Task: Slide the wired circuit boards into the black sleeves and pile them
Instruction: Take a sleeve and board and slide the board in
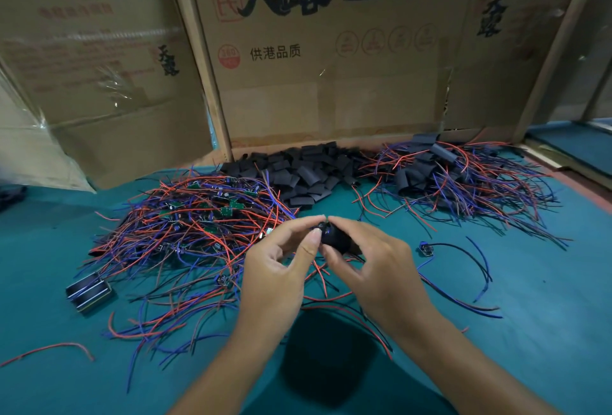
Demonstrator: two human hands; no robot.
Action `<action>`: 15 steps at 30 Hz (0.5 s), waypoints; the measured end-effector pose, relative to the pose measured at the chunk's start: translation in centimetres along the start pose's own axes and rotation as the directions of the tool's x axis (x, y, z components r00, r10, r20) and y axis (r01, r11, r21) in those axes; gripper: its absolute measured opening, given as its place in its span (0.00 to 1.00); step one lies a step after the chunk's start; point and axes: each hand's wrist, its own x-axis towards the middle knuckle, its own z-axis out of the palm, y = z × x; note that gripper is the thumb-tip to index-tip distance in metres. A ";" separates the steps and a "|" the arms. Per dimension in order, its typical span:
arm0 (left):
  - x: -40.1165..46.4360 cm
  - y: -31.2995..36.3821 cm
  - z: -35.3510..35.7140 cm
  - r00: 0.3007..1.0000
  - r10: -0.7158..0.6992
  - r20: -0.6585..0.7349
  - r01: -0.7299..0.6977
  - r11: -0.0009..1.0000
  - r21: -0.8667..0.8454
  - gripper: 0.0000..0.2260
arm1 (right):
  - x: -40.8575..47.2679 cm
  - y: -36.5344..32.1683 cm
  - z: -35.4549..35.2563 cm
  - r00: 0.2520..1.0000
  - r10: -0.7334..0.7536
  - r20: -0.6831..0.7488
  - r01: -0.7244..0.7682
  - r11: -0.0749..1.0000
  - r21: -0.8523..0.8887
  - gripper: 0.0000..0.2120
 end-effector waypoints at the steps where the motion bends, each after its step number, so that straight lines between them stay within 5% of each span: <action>1: -0.1 0.0 0.0 1.000 0.006 0.008 -0.007 0.999 0.039 0.09 | 0.0 0.0 0.0 1.000 0.001 0.000 -0.001 1.000 0.002 0.15; 15: -0.8 0.0 0.4 0.995 0.087 0.049 -0.096 0.971 0.220 0.08 | 0.1 -0.2 -0.4 0.999 0.035 0.008 -0.036 0.999 0.021 0.10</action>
